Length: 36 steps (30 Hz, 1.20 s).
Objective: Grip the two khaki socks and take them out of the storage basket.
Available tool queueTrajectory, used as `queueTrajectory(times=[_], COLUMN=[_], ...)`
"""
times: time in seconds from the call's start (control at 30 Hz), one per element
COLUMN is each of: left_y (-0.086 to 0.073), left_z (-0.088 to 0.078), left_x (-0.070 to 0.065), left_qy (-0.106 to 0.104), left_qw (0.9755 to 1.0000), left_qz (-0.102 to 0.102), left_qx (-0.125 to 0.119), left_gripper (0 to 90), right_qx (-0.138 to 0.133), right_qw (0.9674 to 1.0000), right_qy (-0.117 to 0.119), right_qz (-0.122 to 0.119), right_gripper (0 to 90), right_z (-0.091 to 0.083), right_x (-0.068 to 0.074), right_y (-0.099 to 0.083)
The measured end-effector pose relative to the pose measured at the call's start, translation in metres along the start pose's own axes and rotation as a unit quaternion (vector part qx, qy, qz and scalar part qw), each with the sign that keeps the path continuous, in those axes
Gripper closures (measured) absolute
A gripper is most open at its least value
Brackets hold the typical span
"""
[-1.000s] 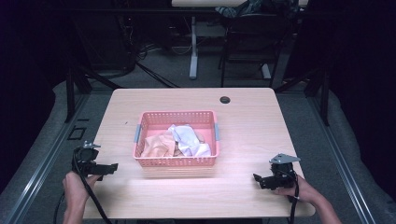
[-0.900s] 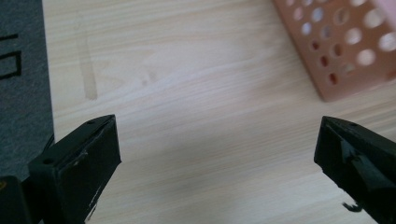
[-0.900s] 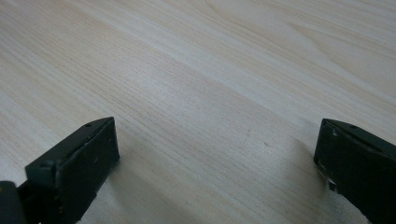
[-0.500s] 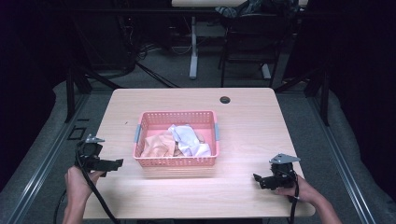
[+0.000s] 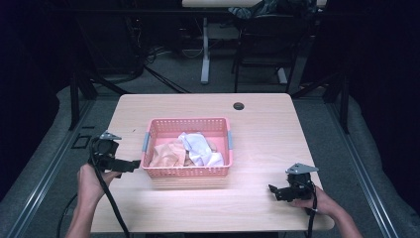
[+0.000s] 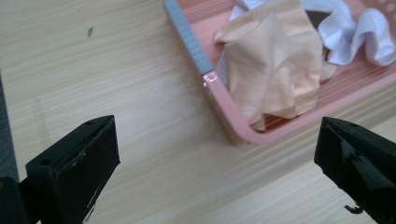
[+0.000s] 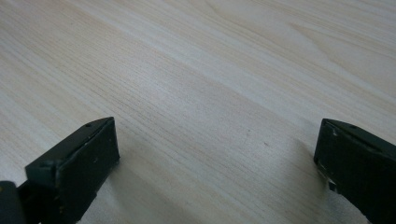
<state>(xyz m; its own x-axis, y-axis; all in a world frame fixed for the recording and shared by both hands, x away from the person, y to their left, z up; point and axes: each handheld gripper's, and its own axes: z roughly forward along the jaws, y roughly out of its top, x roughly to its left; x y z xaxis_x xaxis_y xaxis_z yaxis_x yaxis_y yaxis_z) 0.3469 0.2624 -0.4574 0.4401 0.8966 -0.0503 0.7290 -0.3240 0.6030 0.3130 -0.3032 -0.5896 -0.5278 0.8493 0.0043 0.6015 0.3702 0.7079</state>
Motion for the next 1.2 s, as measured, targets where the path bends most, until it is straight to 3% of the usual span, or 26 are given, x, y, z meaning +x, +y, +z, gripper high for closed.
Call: queueTrajectory(times=[0.23,0.37,0.57,1.1,1.17,1.2], left_y=[0.021,0.030,0.034,0.035,0.034,0.034], left_z=[0.010,0.021,0.046,0.087,0.090,0.092], left_x=[-0.017,-0.027,-0.039,-0.038,-0.039,-0.040], left_qy=[-0.026,-0.037,-0.045,-0.013,-0.008,-0.006], left_qw=[0.9993,0.9984,0.9970,0.9940,0.9932,0.9927], left_qz=[0.027,0.042,0.056,0.057,0.058,0.059], left_qx=[-0.005,0.005,0.028,0.092,0.101,0.105], left_gripper=[0.0,1.3,14.7,41.7,46.4,54.4], right_qx=[0.001,0.001,0.001,0.001,0.000,0.001], right_qw=[1.0000,1.0000,1.0000,1.0000,1.0000,1.0000], right_qy=[0.000,0.001,0.001,0.001,0.000,0.001], right_qz=[-0.001,-0.001,-0.001,-0.001,0.000,-0.001], right_gripper=[0.0,0.0,0.0,0.0,0.0,0.0], right_z=[0.000,0.000,0.000,0.000,0.000,0.000], right_x=[0.000,0.000,0.000,0.000,0.000,0.000], right_y=[0.000,0.000,0.000,0.000,0.000,0.000])
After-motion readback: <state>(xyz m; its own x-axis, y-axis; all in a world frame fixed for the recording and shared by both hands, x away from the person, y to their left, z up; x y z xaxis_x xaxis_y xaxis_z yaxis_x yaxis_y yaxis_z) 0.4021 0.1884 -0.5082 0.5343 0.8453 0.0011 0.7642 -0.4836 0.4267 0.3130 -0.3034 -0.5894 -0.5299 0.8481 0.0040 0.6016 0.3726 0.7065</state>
